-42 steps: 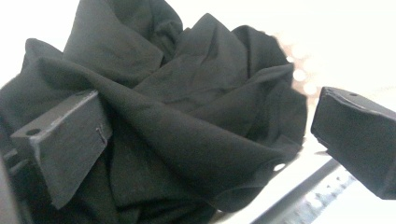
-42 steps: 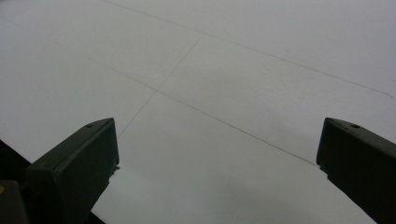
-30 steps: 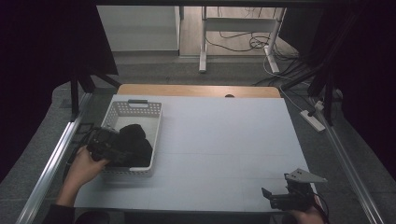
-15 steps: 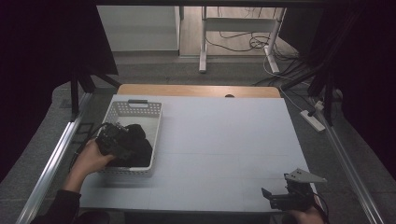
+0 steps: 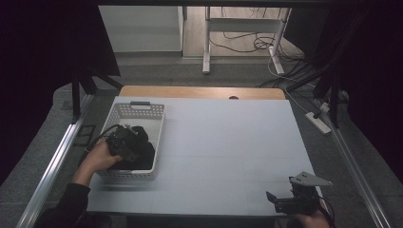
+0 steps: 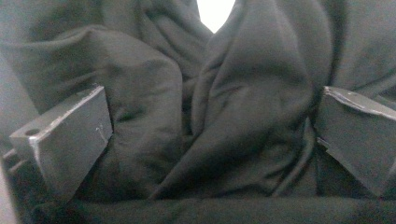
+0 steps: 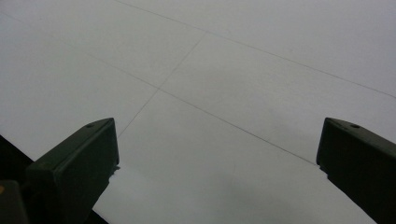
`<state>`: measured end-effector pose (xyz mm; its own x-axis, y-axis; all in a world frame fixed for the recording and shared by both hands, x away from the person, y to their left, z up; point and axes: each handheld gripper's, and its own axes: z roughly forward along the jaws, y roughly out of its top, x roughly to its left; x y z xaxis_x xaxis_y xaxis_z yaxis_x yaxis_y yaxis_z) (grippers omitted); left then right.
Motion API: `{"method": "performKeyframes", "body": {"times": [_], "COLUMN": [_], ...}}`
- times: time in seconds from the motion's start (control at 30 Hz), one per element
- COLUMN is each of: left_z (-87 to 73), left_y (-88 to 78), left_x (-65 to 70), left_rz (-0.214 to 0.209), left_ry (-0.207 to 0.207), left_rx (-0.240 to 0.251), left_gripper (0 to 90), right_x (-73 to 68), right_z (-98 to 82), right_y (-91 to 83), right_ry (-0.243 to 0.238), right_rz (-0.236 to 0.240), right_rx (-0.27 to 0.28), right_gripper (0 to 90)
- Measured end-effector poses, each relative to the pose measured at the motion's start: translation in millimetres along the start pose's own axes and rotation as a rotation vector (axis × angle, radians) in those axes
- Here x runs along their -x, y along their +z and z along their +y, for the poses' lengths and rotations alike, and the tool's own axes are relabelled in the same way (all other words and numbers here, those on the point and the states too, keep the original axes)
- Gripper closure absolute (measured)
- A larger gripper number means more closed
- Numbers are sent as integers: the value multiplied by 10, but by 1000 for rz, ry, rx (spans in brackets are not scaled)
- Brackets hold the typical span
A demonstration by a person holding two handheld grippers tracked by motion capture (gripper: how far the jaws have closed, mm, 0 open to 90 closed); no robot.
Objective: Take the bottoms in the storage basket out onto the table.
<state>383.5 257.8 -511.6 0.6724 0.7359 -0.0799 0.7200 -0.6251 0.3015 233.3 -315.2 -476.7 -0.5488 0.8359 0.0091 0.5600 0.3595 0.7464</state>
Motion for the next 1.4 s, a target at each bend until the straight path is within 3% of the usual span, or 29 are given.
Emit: {"method": "performKeyframes", "body": {"times": [0.13, 0.17, 0.47, 0.53, 0.63, 0.77, 0.8, 0.9, 1.1, 1.27, 1.4], "left_z": [32, 39, 34, 29, 38, 75, 80, 92, 142, 203, 256], "left_y": [100, 108, 126, 83, 31, 6, 5, -3, -40, -124, -232], "left_x": [55, 56, 57, 32, 0, 0, -3, -10, -1, -58, -137], "left_rz": [24, 23, 22, 22, 18, -3, -10, -16, 30, 47, 88], "left_ry": [32, 37, 26, 8, -21, -28, -31, -43, -90, -126, -164], "left_rx": [-35, -26, -23, -10, 5, 13, 13, 14, 46, 104, 167], "left_gripper": [0, 0, 0, 74, 293, 630, 672, 733, 785, 789, 787], "right_x": [-5, -6, -14, -14, -16, -17, -17, -16, -12, -10, -9], "right_z": [1, 1, 1, 1, 1, 1, 1, 1, 3, 4, 4], "right_y": [1, 2, 3, 4, 4, 4, 4, 4, 8, 9, 9], "right_ry": [-3, -5, -10, -12, -12, -14, -14, -14, -11, -10, -11], "right_rz": [-1, -1, -1, 0, 0, 1, 1, 1, 3, 3, 4], "right_rx": [-2, -2, -5, -6, -6, -6, -6, -6, -7, -8, -7], "right_gripper": [0, 0, 0, 0, 0, 0, 0, 0, 0, 0, 0]}}
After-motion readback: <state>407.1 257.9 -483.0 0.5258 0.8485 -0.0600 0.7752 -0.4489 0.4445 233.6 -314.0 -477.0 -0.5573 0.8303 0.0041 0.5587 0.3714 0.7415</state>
